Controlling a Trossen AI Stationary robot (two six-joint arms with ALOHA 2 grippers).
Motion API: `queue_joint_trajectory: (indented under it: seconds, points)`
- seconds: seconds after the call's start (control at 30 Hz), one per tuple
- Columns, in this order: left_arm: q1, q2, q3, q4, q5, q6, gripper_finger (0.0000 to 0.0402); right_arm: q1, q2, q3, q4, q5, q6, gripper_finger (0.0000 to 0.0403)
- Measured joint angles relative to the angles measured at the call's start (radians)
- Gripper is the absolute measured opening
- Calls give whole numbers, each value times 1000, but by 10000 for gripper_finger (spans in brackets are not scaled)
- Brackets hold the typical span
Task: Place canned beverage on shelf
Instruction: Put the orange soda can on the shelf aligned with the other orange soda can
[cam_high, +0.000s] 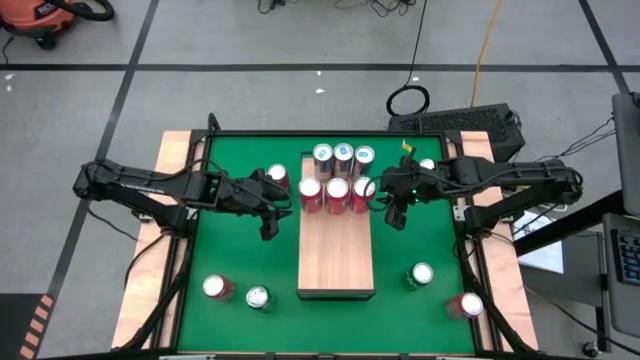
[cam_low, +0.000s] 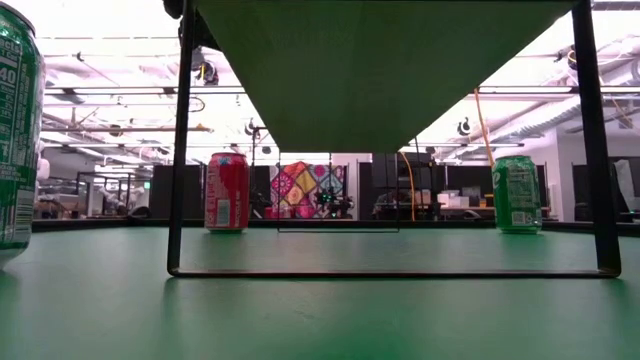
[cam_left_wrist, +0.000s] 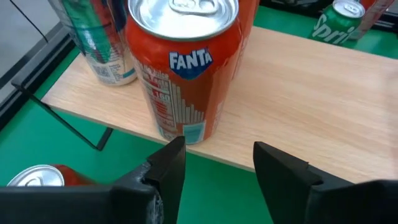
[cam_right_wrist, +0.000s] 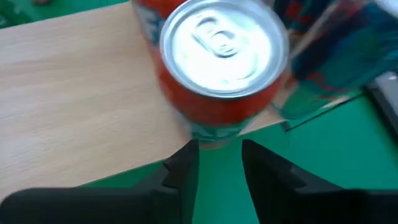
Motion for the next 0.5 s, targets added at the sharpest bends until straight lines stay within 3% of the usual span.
queue_joint_trajectory:
  seconds: [0.5]
  points:
    - [0,1,0,0,-1,1,180,-9,60,0,55,-57,-4,93]
